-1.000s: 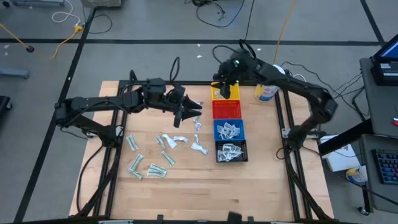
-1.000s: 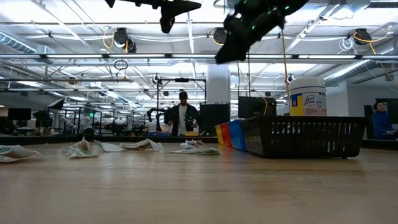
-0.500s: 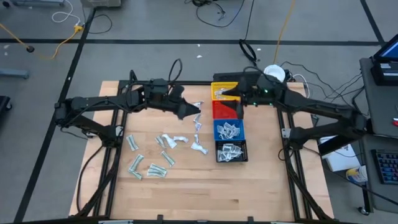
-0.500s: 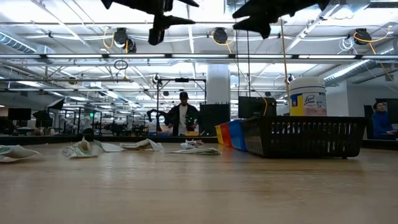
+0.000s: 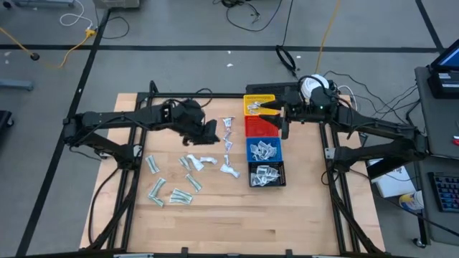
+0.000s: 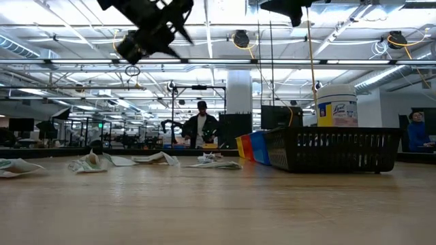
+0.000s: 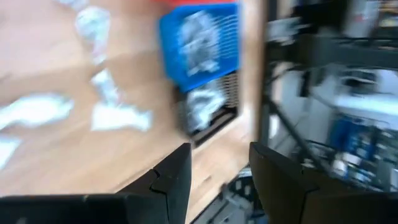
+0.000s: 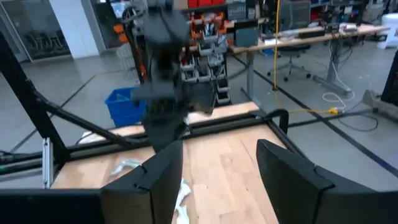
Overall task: Pick & Place First Aid Supplies
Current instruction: Put the orange ointment pack into the yellow bin
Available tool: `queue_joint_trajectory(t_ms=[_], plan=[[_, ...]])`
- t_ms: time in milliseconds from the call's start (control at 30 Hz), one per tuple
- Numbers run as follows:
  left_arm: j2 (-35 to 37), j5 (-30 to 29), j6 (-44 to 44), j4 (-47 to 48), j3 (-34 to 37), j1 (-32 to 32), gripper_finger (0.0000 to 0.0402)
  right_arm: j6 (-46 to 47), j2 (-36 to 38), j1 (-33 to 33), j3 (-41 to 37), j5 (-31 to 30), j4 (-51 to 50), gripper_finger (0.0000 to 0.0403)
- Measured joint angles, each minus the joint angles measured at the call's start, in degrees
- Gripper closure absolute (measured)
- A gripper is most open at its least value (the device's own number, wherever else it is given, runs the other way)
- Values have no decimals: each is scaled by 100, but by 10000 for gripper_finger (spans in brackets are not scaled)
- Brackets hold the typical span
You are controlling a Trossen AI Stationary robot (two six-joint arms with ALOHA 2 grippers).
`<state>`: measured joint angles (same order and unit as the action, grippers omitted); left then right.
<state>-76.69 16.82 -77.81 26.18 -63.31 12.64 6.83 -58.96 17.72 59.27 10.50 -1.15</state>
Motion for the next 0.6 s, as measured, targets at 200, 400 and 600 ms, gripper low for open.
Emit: queue_joint_trajectory(t_ms=[200, 400, 600], plan=[[-119, 70, -386, 1296, 1, -210, 236, 54, 46, 0, 0, 4, 196, 202], [-427, -383, -934, 1220, -3, -389, 236, 192, 353, 0, 0, 273, 257, 202], [-1394, -831, -1207, 1518, -799, -447, 236, 137, 743, 5, 2, 777, 174, 202]])
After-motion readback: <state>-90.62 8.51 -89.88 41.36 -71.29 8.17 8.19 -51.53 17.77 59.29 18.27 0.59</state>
